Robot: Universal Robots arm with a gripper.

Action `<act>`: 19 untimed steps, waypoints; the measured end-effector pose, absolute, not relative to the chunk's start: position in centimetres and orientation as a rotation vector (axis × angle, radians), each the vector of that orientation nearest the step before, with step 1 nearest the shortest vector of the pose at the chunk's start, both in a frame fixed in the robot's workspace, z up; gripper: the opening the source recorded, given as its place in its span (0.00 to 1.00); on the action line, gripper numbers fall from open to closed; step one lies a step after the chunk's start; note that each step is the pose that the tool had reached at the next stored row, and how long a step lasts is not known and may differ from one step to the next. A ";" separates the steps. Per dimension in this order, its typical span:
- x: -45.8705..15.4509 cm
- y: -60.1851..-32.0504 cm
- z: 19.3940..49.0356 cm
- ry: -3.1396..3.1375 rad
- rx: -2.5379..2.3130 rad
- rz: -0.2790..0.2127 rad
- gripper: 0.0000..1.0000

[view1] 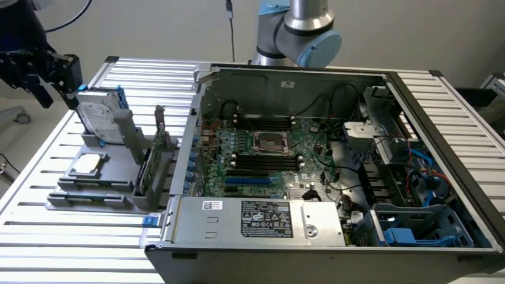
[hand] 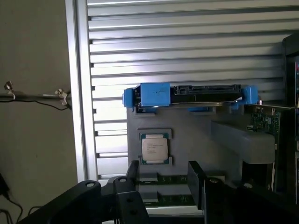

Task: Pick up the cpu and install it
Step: 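Pick up the cpu and move it towards the insertion slot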

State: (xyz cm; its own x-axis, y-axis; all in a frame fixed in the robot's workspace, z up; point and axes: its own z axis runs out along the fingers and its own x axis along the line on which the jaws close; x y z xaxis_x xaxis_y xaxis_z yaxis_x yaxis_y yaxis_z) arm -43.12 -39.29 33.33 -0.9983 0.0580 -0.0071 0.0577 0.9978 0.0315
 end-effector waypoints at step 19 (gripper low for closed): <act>-43.1 -39.3 29.9 3.132 0.087 0.049 0.54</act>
